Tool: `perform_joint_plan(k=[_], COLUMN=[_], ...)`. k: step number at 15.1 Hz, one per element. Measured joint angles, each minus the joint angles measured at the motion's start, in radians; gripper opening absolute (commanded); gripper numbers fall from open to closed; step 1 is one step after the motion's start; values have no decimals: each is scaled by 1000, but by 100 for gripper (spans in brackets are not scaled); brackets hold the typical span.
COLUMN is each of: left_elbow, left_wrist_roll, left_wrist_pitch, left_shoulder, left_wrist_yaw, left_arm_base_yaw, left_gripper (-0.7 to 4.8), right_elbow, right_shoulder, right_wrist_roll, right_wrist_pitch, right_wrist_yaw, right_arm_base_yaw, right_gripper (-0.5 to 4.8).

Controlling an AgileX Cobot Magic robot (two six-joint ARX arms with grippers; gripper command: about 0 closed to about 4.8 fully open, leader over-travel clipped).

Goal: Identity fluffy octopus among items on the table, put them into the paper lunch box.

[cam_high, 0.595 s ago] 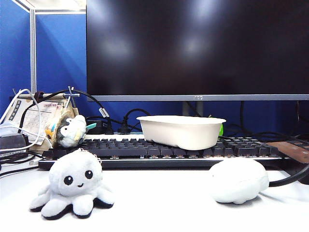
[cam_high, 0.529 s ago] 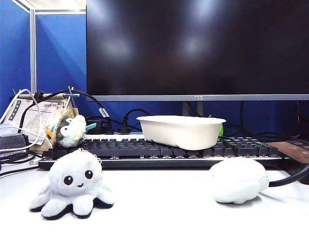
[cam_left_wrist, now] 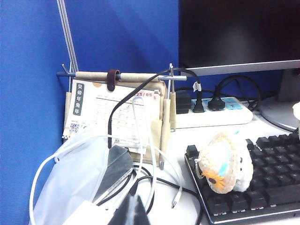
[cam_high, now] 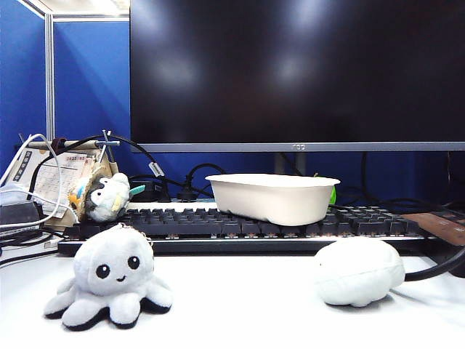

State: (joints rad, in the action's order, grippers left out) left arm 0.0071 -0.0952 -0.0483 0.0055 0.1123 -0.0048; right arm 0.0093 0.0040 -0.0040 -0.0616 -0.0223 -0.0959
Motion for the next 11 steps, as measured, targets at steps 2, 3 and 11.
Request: perform_joint_plan(k=[2, 3, 11], left_elbow=[0, 0, 193], left_wrist_roll=[31, 55, 232], left_wrist_pitch=[-2, -18, -140], left_shoulder=[0, 0, 0], left_wrist_yaw=[0, 0, -1], left_arm_base_yaw=[0, 0, 0], left_gripper=[-5, -5, -5], right_elbow=[0, 0, 213], right_shoulder=[0, 0, 2], right_wrist_roll=[12, 24, 62], right_wrist_pitch=[-1, -11, -129], right_wrist_yaw=[-1, -3, -5], right_arm_base_yaw=[0, 0, 0], right_gripper=[-1, -1, -1])
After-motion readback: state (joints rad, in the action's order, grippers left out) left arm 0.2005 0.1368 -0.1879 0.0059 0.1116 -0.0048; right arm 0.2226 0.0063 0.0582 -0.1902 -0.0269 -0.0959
